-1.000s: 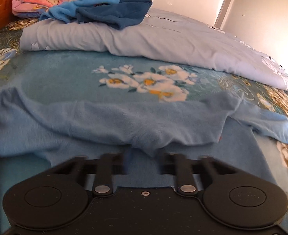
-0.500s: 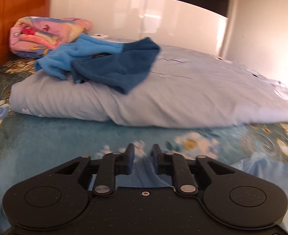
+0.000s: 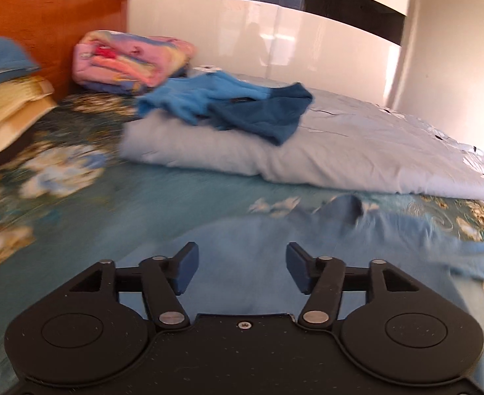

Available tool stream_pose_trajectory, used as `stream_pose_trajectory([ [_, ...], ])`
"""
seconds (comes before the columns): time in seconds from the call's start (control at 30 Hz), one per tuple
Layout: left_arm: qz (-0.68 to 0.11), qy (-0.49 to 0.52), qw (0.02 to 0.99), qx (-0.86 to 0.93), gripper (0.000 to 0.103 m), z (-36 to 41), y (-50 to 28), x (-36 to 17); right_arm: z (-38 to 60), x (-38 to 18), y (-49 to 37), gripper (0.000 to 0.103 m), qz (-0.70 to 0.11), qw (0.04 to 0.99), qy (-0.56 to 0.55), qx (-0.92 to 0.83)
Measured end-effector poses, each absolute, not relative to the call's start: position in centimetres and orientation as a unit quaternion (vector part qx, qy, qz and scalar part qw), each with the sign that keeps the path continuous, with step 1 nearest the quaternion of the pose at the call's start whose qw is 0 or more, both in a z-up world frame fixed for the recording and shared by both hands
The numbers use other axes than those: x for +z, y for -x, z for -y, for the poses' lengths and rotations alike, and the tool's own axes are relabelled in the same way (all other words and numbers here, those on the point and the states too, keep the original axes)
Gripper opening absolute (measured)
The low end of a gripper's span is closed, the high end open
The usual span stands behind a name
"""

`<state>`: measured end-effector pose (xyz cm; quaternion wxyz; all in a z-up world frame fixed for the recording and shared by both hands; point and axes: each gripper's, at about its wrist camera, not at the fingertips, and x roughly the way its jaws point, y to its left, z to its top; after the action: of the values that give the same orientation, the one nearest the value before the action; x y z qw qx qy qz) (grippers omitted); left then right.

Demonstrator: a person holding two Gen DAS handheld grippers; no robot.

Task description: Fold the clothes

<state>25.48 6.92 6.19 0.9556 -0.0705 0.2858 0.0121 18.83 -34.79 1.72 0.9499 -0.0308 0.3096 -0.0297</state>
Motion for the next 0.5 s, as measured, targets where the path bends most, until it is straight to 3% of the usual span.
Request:
stream_pose_trajectory([
  [0.17, -0.291, 0.001, 0.956, 0.045, 0.064, -8.6, -16.7, 5.9, 32.1, 1.6, -17.2, 0.042, -0.314, 0.949, 0.023, -0.023],
  [0.27, -0.317, -0.021, 0.948, 0.035, 0.065, -9.9, -14.0, 6.0, 30.9, 1.5, -16.4, 0.042, -0.322, 0.947, 0.007, -0.018],
  [0.5, -0.298, -0.021, 0.951, 0.085, 0.07, -14.8, -9.8, 7.6, 27.9, 2.8, -15.6, 0.042, -0.321, 0.947, 0.027, 0.007],
])
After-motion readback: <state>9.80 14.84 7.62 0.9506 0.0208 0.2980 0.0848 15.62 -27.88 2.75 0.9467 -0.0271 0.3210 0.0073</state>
